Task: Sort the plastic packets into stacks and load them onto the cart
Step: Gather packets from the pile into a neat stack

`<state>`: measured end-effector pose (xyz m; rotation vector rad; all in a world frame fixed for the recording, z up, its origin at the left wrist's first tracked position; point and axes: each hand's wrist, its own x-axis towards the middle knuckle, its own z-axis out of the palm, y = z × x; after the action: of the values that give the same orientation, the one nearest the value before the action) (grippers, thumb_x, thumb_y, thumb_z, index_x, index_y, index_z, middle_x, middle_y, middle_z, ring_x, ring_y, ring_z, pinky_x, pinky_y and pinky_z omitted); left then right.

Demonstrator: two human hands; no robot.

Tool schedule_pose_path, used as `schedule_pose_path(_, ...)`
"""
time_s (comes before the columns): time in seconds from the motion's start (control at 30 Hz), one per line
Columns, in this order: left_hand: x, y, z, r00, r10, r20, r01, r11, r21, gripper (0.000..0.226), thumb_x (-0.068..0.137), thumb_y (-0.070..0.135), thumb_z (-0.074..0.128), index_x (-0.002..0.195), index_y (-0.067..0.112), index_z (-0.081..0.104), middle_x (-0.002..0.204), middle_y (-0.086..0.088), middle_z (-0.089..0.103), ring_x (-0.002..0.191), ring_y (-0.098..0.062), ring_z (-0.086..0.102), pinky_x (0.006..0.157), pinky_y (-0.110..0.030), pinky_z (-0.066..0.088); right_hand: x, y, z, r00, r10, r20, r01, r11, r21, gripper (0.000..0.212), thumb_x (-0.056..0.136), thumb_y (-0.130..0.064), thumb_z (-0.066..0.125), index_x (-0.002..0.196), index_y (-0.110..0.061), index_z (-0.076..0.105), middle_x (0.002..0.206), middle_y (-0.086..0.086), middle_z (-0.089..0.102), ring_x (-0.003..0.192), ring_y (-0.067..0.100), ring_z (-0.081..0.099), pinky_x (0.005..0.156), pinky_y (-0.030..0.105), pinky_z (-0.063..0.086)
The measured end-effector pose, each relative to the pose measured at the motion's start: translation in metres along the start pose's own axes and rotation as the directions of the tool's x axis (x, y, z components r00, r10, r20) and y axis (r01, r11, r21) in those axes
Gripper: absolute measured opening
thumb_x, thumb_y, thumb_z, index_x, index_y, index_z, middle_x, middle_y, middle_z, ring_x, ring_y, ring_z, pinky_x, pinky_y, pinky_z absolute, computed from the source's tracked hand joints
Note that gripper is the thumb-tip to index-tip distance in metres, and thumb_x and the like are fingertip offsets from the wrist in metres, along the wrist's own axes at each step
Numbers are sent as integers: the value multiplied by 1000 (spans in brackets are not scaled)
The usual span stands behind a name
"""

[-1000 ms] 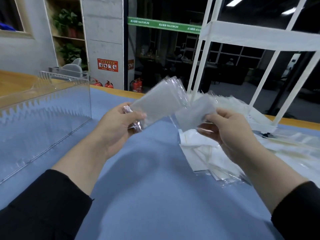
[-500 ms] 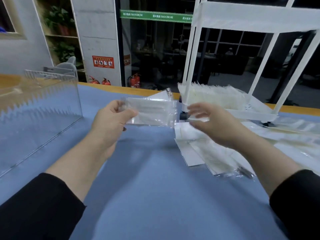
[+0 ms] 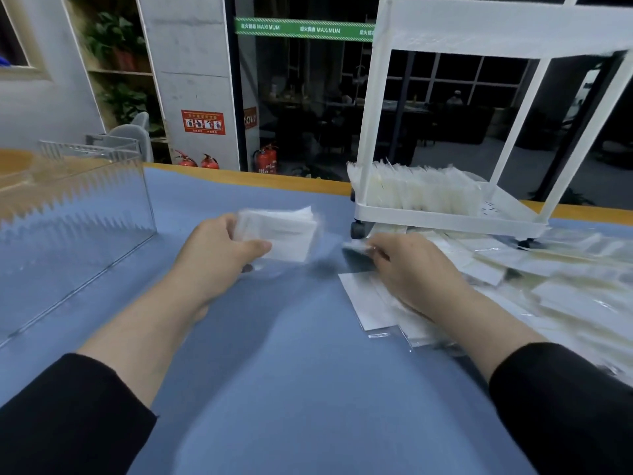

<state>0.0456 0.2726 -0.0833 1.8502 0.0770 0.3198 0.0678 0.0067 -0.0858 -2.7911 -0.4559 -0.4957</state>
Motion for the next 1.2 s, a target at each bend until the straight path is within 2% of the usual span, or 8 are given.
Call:
schedule_pose_path(0.13, -2, 9, -6, 1000, -9, -24, 3, 974, -228, 20, 89, 6, 74, 102, 20, 69, 101, -1, 76, 91, -21, 73, 82, -37, 61, 3, 11, -16, 958, 222, -181, -109, 868, 485, 25, 100, -23, 55, 77, -20, 61, 66, -8, 58, 65, 11, 51, 63, 30, 40)
schedule_pose_path(0.27, -10, 16, -5, 979, -34, 202, 109, 922, -371, 26, 88, 3, 71, 113, 8, 70, 109, -8, 77, 103, -26, 73, 87, -42, 57, -1, 8, -33, 932, 347, -108, -92, 514, 853, 29, 96, -25, 64, 77, -4, 59, 68, 0, 53, 66, 15, 49, 69, 36, 43)
schedule_pose_path(0.37, -16, 16, 0, 940, -12, 341, 159, 899, -408, 37, 81, 4, 71, 118, 3, 70, 118, -12, 74, 112, -27, 70, 94, -45, 56, -5, -3, -37, 967, 255, -2, -77, 300, 951, 13, 96, -16, 66, 95, -3, 69, 87, 20, 69, 78, 26, 64, 81, 47, 56)
schedule_pose_path(0.5, -16, 15, 4, 933, 24, 359, 150, 880, -451, 47, 76, 6, 71, 124, 3, 68, 123, -12, 72, 118, -27, 67, 100, -50, 55, -9, -23, -31, 982, 156, 109, -126, 101, 987, 12, 100, -9, 57, 92, -6, 65, 65, -2, 67, 58, 8, 63, 59, 22, 55)
schedule_pose_path(0.63, -20, 16, 11, 930, 37, 366, 134, 893, -430, 45, 75, 3, 72, 119, -2, 68, 109, -13, 75, 101, -22, 71, 85, -38, 60, -11, -37, -24, 979, 59, 196, -191, -73, 979, 13, 93, -8, 62, 103, -4, 68, 100, 11, 74, 86, 22, 68, 74, 31, 59)
schedule_pose_path(0.83, -18, 18, 7, 965, 75, 253, 14, 943, -332, 28, 85, -6, 71, 105, 13, 73, 104, -7, 78, 93, -18, 73, 85, -31, 59, -4, -29, -21, 978, 176, 109, -119, 49, 992, 46, 93, -54, 55, 123, -20, 64, 115, 6, 72, 107, 27, 67, 90, 44, 55)
schedule_pose_path(1.0, -21, 14, 7, 943, 40, 330, -39, 999, -8, 52, 85, 4, 78, 120, 29, 50, 86, 12, 74, 83, -10, 70, 88, -39, 57, -13, -15, -20, 992, -84, 97, 3, 772, 635, 65, 78, -46, 81, 135, -49, 49, 115, -20, 59, 102, -3, 60, 90, 18, 49)
schedule_pose_path(1.2, -21, 12, 7, 938, 138, 318, -169, 983, 70, 59, 73, 60, 82, 123, 57, 50, 125, 25, 56, 109, 6, 60, 83, -17, 48, -20, -35, -9, 954, -230, 192, 100, 850, 518, 31, 94, -26, 69, 117, -44, 59, 108, -29, 57, 100, -5, 56, 81, 9, 41)
